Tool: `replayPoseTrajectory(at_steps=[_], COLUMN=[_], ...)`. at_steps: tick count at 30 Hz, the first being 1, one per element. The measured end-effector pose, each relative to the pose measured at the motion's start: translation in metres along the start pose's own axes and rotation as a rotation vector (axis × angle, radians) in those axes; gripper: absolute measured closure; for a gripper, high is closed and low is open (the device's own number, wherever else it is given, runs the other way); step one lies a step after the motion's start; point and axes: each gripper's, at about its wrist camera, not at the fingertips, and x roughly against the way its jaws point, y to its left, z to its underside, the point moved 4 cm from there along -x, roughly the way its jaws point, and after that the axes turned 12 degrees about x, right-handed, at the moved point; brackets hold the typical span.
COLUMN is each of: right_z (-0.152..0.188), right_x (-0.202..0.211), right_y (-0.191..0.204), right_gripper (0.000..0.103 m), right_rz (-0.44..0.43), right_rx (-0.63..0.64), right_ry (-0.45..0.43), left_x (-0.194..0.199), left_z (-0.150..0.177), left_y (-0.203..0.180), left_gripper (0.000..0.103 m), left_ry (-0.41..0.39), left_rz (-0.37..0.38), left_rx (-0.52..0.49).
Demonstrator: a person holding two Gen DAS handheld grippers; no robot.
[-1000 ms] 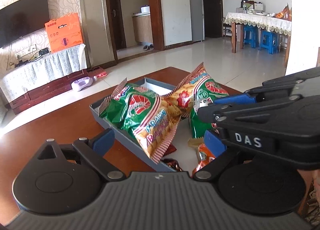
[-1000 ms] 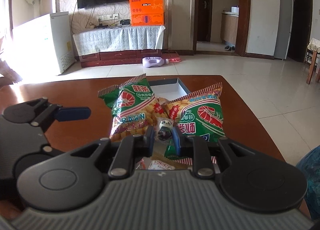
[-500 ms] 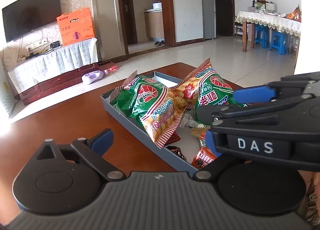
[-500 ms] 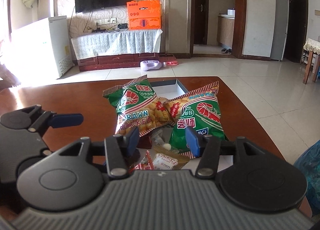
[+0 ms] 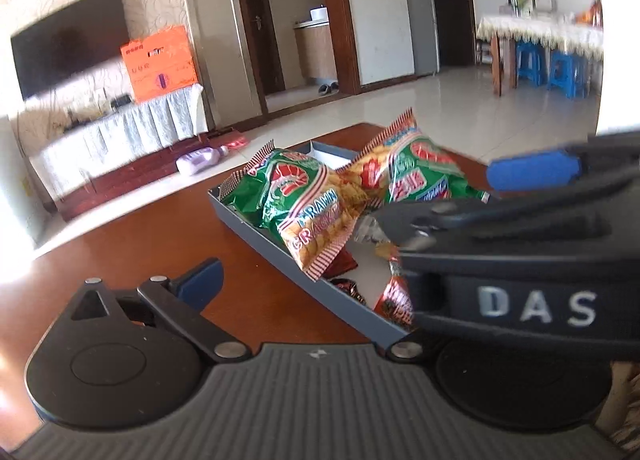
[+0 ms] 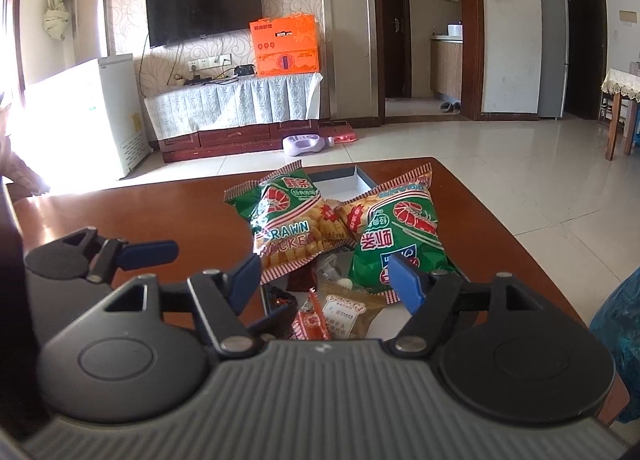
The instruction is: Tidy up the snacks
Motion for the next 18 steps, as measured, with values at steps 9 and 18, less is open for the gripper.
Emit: replayPoseTrajectory(at_steps=[9,18], right_z=[0.011,0.022], right_x=[-0.017,-0.005], right_y=[-0.013,-0.013], right_gripper=[0.027,0.027], right_rz=[0.025,0.011], right_rx=[-0.017,-0.059], right_ry=[0.083,0.091], left_x=[-0.021,-0.029], left_z=[0.005,0.009], left_y=[-0.012,-0.005], left_gripper=[0.000,0.000], left_ry=[0.053,0.149], left_rz=[0.009,0.064], left_rx=[0.058,0.158])
